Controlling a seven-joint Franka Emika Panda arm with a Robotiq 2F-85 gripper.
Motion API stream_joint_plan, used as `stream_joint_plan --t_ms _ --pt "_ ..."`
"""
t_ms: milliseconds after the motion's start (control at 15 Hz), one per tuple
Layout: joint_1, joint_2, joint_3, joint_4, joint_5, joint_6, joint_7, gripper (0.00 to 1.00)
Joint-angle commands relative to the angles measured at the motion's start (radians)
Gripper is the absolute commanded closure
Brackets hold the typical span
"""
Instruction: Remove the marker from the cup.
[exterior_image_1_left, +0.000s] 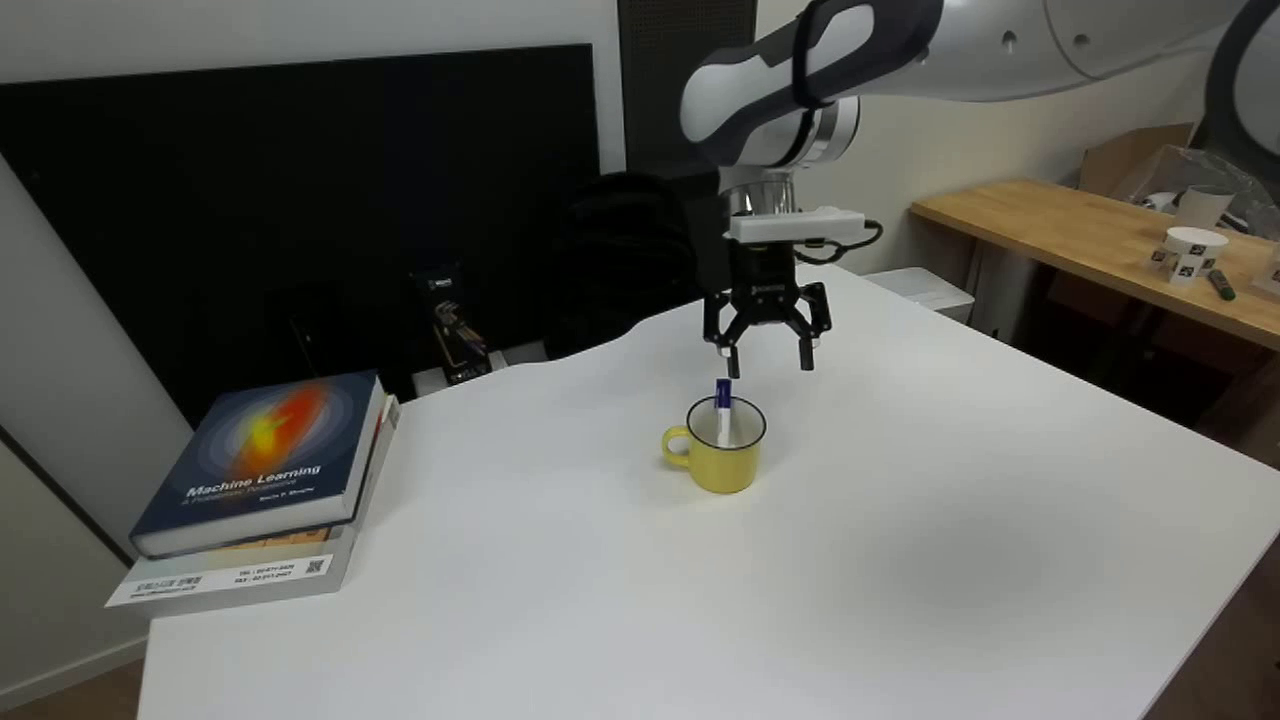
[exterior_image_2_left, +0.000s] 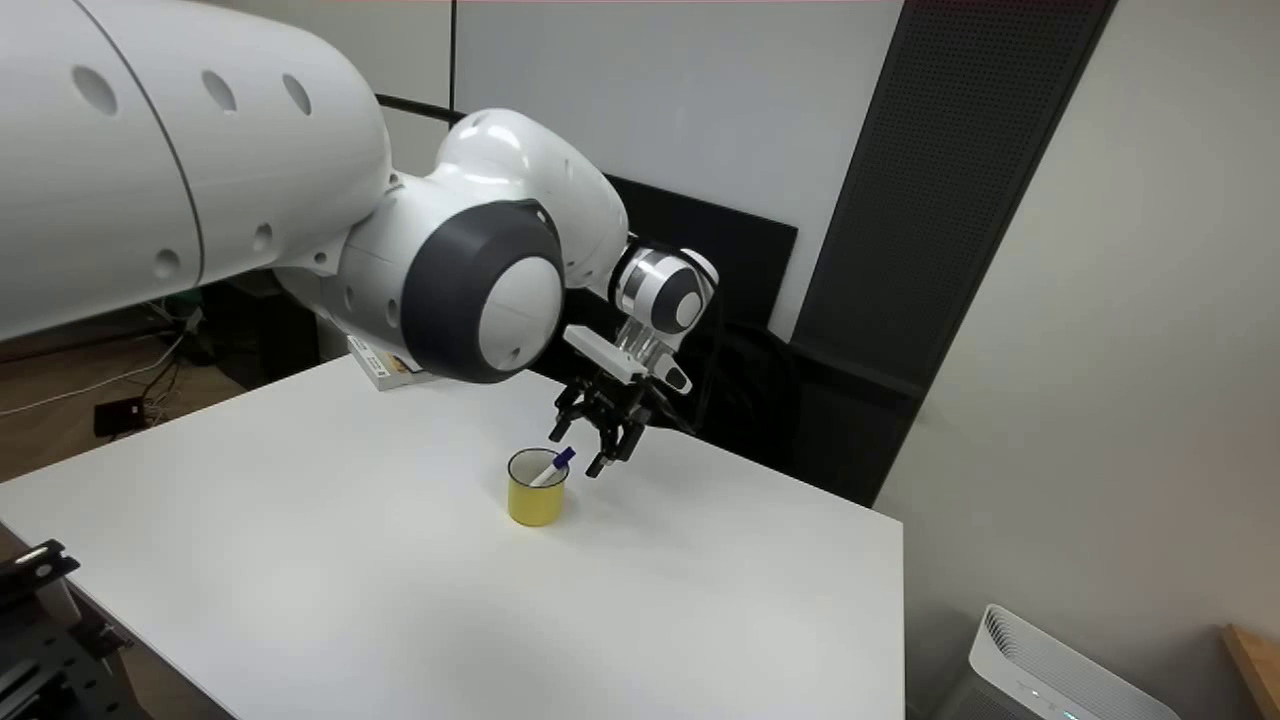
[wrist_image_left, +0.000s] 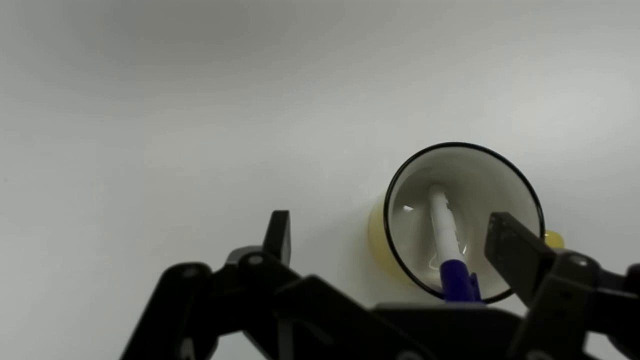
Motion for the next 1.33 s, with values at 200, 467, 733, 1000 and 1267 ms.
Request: stream_joint_plan --t_ms 200,467,733,1000,1267 --pt "0.005 0.03 0.0 0.023 0.005 0.013 0.028 0.0" --pt "0.002 0.024 0.022 0.004 0.002 0.078 0.023 0.0" --pt "0.008 0.024 0.03 -0.001 0.002 0.13 0.025 0.0" --pt "0.016 0.024 0.037 -0.004 0.004 0.149 0.028 0.0" --pt "0.023 0.024 0.039 -0.011 0.002 0.154 0.028 0.26"
